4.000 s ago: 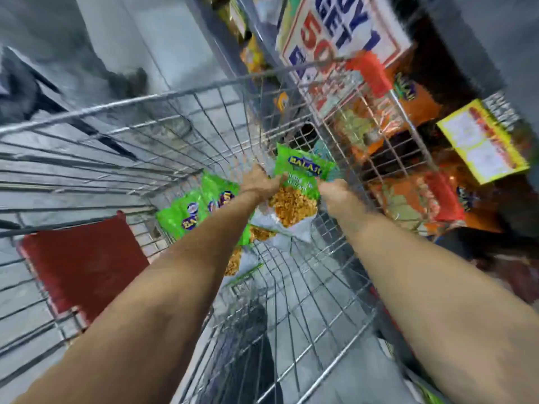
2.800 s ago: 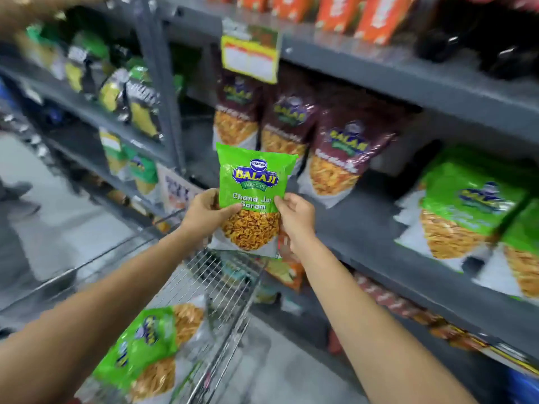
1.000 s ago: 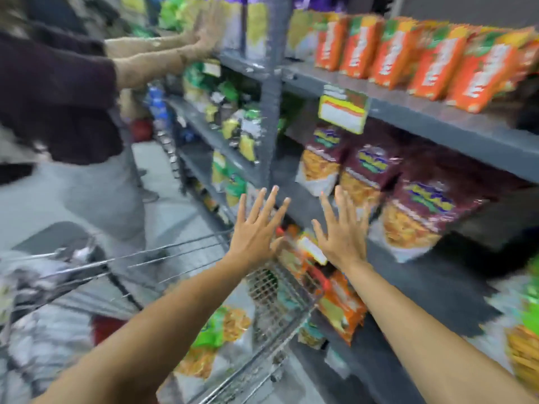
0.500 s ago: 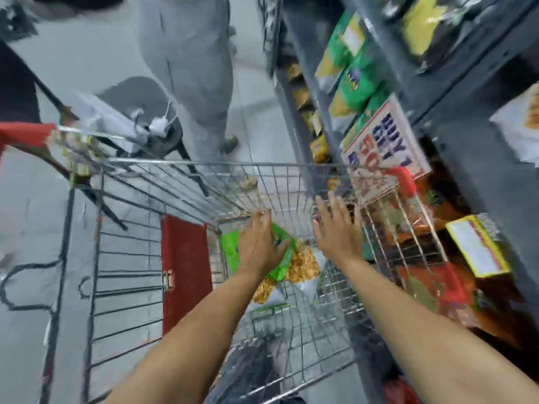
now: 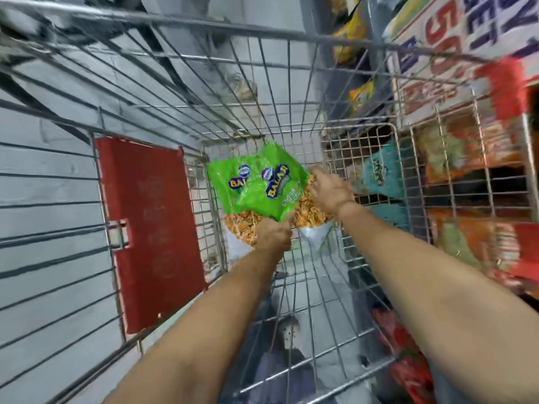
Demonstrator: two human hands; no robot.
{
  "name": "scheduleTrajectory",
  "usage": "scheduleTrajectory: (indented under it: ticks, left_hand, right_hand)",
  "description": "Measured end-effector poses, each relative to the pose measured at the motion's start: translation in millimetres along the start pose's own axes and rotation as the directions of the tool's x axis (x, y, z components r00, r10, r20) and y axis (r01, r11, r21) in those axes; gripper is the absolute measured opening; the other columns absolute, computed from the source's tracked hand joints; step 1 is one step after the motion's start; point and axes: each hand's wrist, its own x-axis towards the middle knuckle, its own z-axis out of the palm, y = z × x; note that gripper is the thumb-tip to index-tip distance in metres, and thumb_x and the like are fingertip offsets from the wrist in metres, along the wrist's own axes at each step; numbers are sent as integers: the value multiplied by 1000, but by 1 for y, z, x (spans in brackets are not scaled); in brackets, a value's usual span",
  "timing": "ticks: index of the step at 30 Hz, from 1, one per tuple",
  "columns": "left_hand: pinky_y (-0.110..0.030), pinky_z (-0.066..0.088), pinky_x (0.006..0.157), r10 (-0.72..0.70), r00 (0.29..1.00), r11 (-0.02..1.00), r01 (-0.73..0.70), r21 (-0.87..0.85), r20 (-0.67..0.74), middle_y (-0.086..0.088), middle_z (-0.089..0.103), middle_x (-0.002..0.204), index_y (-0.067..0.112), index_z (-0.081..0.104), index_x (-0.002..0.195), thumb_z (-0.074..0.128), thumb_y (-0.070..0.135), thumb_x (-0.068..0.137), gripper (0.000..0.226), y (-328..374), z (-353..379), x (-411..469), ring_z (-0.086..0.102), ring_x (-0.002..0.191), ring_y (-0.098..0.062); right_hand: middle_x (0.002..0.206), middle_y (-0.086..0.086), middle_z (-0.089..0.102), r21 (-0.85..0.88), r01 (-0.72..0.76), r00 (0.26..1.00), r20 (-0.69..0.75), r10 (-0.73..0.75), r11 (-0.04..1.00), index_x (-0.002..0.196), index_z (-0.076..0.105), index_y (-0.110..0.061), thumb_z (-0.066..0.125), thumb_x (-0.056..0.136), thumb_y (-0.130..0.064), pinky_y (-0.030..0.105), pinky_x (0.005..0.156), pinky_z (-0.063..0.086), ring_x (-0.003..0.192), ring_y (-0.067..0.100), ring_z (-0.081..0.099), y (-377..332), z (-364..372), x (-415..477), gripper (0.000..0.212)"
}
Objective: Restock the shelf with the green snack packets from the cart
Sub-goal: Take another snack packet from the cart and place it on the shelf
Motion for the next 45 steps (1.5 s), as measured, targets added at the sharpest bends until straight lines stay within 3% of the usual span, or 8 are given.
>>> scheduleTrajectory:
  ticks: [3,7,11,15,18,24,35,45]
  left_hand:
    - [-37,50,68,84,985,996,-83,11,-151,-18,63,82,1,64,94,66,42,83,42,6,-1,1,65,80,-31]
    - [-50,55,83,131,974,985,-108,131,-183,-24,67,97,5,58,87,64,35,86,31,6,-16,5,65,94,-38]
    - [-40,52,85,274,954,947,-246,207,-119,-15,66,98,9,57,92,60,28,90,20,36,-23,-29,61,88,-28]
    - [-33,42,73,574,817,755,-502,422,-56,-18,67,98,-2,61,105,61,25,90,31,97,-20,-75,60,88,-28]
    - [-36,50,70,708,703,594,-642,484,63,-15,71,90,6,65,98,62,44,82,42,141,-10,-107,66,85,-29]
    - [-35,54,68,875,383,277,-897,344,296,-13,74,85,11,68,93,65,35,79,27,199,57,-225,62,72,-14]
    - [-26,39,55,712,-91,-124,-992,-2,696,-4,56,55,8,63,71,68,14,84,15,99,246,-458,48,49,3]
    - [-40,55,68,486,-36,-3,-999,-40,873,-16,61,67,-3,64,86,71,20,81,24,-75,378,-513,57,65,-19]
  right_hand:
    - [119,14,61,147,-107,992,85,95,983,121,51,-13,60,87,-27,38,93,47,108,31,57,3,-3,7,39]
    - [79,-1,53,270,-169,985,85,151,948,89,60,-16,67,83,-27,29,77,47,89,21,53,8,-14,-2,14]
    - [87,-3,52,467,-183,980,12,200,865,107,62,-11,65,85,-25,30,92,51,88,16,51,15,-35,-28,27]
    - [58,-8,48,544,-53,952,-225,207,837,82,61,-14,64,87,-25,11,43,36,56,12,48,28,-91,-77,12]
    - [61,-11,46,609,45,875,-406,263,792,81,59,-20,63,86,-31,13,51,30,70,16,47,37,-132,-121,13]
    - [82,24,67,579,178,544,-732,411,796,87,63,0,54,92,-30,37,64,35,76,32,60,74,-192,-249,31]
    - [58,-7,44,612,181,-177,-749,638,770,76,47,-17,43,94,-36,36,58,33,59,15,42,192,-146,-530,27]
    - [56,-7,43,794,102,-354,-534,768,599,84,52,-11,40,97,-31,31,54,30,49,12,40,275,-18,-686,27]
